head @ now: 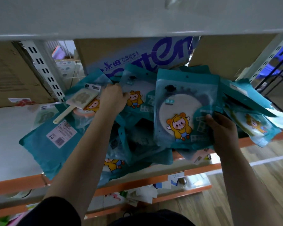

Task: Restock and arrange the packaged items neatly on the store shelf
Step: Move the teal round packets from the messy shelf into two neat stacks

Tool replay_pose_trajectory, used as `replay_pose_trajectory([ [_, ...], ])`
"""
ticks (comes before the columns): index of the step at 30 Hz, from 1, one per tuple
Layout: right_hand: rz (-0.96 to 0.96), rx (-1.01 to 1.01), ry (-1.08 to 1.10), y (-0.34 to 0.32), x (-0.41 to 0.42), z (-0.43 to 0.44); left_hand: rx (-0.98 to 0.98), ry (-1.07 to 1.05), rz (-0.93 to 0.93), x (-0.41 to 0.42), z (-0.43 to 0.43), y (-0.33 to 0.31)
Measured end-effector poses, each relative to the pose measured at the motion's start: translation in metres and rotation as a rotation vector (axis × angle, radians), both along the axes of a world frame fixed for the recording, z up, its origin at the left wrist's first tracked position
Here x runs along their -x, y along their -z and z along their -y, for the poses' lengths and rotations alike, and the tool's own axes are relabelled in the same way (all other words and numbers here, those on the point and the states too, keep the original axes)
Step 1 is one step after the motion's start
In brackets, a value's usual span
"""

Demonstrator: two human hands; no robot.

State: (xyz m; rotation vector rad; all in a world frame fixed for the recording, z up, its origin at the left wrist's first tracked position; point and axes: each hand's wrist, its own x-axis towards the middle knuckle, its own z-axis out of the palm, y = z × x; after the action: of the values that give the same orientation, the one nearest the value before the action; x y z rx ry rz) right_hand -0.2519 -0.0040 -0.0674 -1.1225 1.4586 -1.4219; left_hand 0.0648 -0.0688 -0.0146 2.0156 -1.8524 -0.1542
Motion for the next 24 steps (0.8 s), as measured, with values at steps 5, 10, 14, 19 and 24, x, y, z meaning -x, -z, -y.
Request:
replay_pose_trajectory([
  [5, 0.078, -0.063, -0.025, 0.001, 0.015, -0.005, -0.223, -0.053, -0.17, -0.005, 0.017, -0.008],
  [10, 0.099, -0.093, -0.028, 0.003, 0.022, -0.005, -0.258, -0.08, -0.584, -0.018, 0.012, -0.009],
  [14, 0.144, -0.09, -0.054, 0.001, 0.023, -0.006, -0.165, -0.04, -0.554, -0.024, 0.001, -0.008],
  [19, 0.108, -0.078, -0.026, 0.0, 0.026, -0.005, -0.072, 0.015, -0.566, -0.027, -0.019, -0.005],
  [24, 0.03, -0.044, 0.019, 0.0, 0.019, 0.007, 0.03, -0.157, -0.787, -0.016, -0.055, 0.0],
])
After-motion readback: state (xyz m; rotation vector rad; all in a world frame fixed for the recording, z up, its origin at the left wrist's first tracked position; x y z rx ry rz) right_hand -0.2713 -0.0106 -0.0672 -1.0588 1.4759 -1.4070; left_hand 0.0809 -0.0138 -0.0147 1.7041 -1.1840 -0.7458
